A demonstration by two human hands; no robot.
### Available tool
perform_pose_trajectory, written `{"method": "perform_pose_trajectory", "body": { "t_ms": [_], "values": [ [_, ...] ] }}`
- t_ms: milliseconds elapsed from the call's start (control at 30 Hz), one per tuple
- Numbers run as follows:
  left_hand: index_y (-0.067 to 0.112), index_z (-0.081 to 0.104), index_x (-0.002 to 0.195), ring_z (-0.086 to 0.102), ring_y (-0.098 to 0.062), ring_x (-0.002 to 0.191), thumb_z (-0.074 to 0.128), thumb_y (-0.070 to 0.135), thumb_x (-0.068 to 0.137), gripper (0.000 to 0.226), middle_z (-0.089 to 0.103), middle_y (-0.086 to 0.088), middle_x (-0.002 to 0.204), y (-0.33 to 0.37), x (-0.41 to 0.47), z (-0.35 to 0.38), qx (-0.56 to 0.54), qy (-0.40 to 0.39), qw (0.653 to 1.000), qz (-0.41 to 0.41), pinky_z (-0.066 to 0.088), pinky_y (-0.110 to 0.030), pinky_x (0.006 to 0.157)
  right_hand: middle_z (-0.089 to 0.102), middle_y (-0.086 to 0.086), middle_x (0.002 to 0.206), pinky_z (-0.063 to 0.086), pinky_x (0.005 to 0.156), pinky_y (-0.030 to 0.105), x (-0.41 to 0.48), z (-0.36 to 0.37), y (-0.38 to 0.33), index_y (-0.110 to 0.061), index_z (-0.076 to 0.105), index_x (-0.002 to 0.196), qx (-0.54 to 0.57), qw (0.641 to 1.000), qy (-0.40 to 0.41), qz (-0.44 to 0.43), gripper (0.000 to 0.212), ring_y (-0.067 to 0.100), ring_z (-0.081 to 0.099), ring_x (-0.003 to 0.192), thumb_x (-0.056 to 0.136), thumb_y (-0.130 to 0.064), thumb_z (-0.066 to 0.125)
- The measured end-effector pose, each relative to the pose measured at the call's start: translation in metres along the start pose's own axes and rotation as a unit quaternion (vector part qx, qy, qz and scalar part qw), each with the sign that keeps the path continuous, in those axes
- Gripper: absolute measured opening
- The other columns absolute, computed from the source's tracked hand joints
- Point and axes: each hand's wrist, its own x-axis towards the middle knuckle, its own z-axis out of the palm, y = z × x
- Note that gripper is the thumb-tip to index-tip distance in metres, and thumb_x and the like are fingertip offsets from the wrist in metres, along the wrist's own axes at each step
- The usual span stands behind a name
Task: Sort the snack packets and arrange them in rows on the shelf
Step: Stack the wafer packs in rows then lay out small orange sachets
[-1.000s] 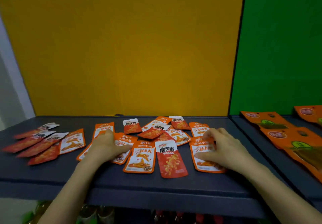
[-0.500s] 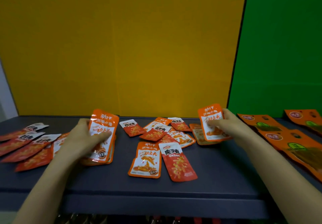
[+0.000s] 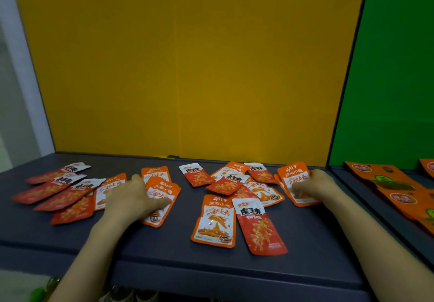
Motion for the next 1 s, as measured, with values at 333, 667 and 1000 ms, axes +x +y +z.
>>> {"method": "perform_pose_trajectory", "body": {
  "t_ms": [333, 667, 1000],
  "values": [
    [0.009, 0.046, 0.125, 0.056, -0.017, 0.084, 0.074, 0.032, 0.076, 0.061, 0.058, -0.01, 0.125, 0.003, 0.008, -0.019, -0.125, -0.108, 0.986, 0.022, 0.046, -0.026, 0.07, 0.069, 0.014, 0.102, 0.05, 0.085, 0.036, -0.003, -0.005, 0.005, -0.008, 0.068, 0.097, 0.034, 0.999, -0.03, 0.004, 0.033, 0.031, 0.064, 0.095, 0.067, -0.02, 0.073],
    [0.018, 0.062, 0.076, 0.068, -0.033, 0.086, 0.071, 0.02, 0.08, 0.01, 0.07, -0.018, 0.096, -0.008, 0.018, -0.008, -0.445, 0.023, 0.895, 0.0, 0.054, -0.047, 0.086, 0.067, 0.013, 0.111, 0.049, 0.091, 0.04, -0.011, -0.005, 0.015, -0.013, 0.059, 0.114, 0.054, 0.998, 0.029, -0.024, 0.049, 0.032, 0.063, 0.1, 0.069, -0.03, 0.07],
    [0.004, 0.039, 0.136, 0.034, -0.033, 0.133, 0.056, 0.059, 0.08, 0.08, 0.041, -0.018, 0.142, 0.007, 0.061, 0.015, -0.079, 0.002, 0.995, -0.063, 0.027, -0.037, 0.108, 0.061, 0.015, 0.123, 0.045, 0.091, 0.037, -0.03, -0.003, 0.008, -0.008, 0.051, 0.123, 0.033, 0.998, 0.054, -0.025, 0.051, 0.033, 0.058, 0.111, 0.078, -0.025, 0.069]
  ]
}}
